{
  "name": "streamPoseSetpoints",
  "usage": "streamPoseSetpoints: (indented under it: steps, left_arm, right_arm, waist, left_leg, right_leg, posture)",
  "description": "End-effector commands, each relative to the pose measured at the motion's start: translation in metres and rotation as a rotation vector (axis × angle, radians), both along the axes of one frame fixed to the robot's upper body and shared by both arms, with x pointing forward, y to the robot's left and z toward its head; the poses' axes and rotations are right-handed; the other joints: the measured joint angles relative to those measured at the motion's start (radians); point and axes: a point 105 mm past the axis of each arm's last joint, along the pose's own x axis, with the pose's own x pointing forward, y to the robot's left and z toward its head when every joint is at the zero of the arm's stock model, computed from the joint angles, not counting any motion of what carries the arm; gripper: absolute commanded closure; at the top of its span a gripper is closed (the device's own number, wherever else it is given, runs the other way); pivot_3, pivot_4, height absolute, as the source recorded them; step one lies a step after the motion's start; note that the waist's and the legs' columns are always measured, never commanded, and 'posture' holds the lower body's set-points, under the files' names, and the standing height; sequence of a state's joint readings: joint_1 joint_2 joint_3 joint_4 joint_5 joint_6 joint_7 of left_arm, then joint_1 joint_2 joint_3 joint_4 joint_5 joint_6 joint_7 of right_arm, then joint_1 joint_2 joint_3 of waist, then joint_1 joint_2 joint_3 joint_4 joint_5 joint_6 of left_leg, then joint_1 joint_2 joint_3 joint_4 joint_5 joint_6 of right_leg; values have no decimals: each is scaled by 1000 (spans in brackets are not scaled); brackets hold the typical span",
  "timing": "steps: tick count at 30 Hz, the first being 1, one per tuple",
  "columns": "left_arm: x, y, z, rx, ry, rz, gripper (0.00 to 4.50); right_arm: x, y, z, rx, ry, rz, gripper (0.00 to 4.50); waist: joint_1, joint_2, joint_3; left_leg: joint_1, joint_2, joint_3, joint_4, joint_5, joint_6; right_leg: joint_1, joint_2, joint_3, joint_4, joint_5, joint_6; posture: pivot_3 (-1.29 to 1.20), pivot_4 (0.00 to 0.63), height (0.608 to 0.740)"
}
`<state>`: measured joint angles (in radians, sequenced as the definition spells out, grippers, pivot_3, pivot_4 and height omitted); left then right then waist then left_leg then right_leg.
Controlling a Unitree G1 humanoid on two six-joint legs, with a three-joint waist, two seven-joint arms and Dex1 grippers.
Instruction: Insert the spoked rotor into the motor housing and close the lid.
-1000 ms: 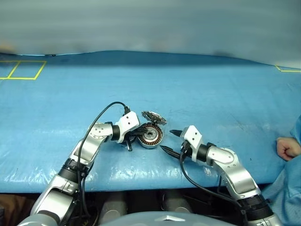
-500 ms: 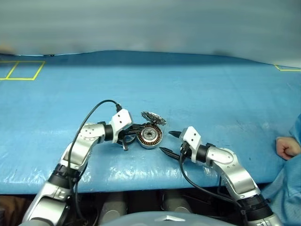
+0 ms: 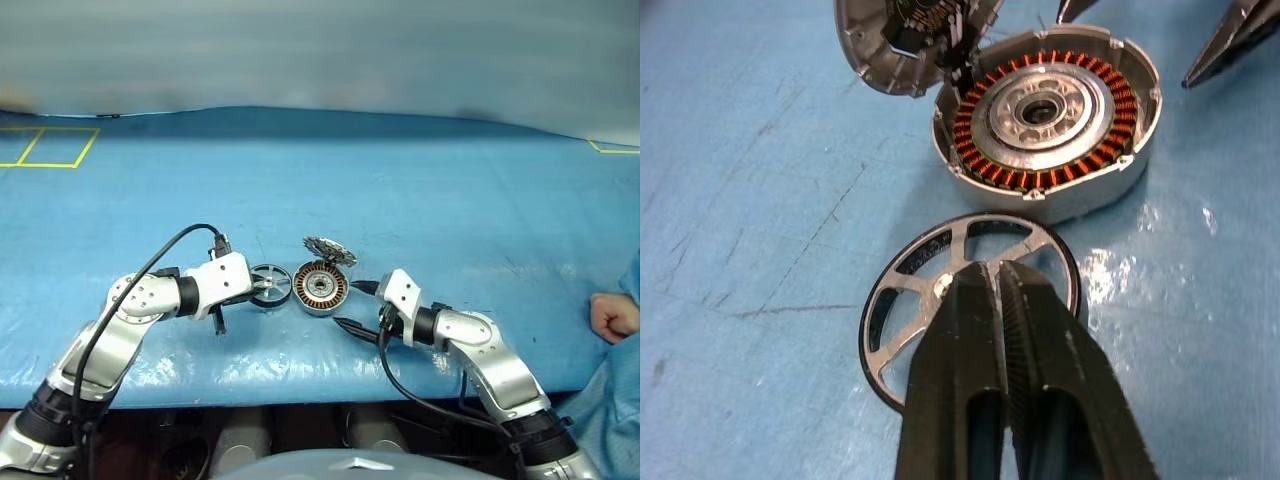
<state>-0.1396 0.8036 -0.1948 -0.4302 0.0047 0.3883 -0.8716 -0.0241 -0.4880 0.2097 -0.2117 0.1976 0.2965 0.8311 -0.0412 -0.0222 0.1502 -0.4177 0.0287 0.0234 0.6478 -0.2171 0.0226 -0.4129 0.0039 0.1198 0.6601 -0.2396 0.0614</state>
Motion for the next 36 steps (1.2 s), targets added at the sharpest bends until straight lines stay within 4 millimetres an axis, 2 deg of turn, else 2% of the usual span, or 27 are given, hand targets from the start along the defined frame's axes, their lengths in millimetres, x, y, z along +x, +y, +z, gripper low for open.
streamPoseSetpoints:
  steps: [1,4,11,19,23,33,36]
  left_arm:
    - [6,-9,16,43,-123,9,2903]
    - [6,-13,15,74,-131,2,2903]
    - [9,-11,2,299,-175,-47,2903]
    - [12,-17,-12,304,-140,-21,2903]
    - [12,-23,-9,266,-139,-16,2903]
    - [5,-9,-33,327,-58,20,2903]
    - [3,-10,-34,301,-50,26,2903]
  right_arm:
    - [-3,-2,12,-17,-15,49,361]
    - [-5,-4,12,-42,4,70,361]
    - [-13,-15,18,-116,48,127,361]
    - [-16,-9,24,-125,59,158,361]
    - [-18,-10,24,-127,60,149,361]
    - [-18,-11,24,-125,62,136,361]
    - [-19,-10,24,-123,64,136,361]
  waist:
    - [3,0,0]
    - [3,0,0]
    - [3,0,0]
    - [4,-1,0]
    - [6,-1,0]
    - [3,-1,0]
    - [4,-1,0]
  left_leg:
    - [0,0,0,0,0,0]
    - [0,0,0,0,0,0]
    - [0,0,0,0,0,0]
    - [0,0,0,1,0,0]
    - [0,0,0,2,0,1]
    - [0,0,0,2,0,1]
    - [0,0,0,2,0,1]
  right_leg:
    - [0,0,0,0,0,0]
    - [0,0,0,0,0,0]
    - [0,1,0,0,0,0]
    - [1,2,-1,1,0,0]
    - [1,1,-1,1,0,0]
    - [1,2,-1,1,0,1]
    - [1,1,0,1,0,1]
  posture:
    - [0,150,740]
    - [0,150,740]
    - [0,150,740]
    - [0,150,740]
    - [0,150,740]
    - [0,150,740]
    - [0,150,740]
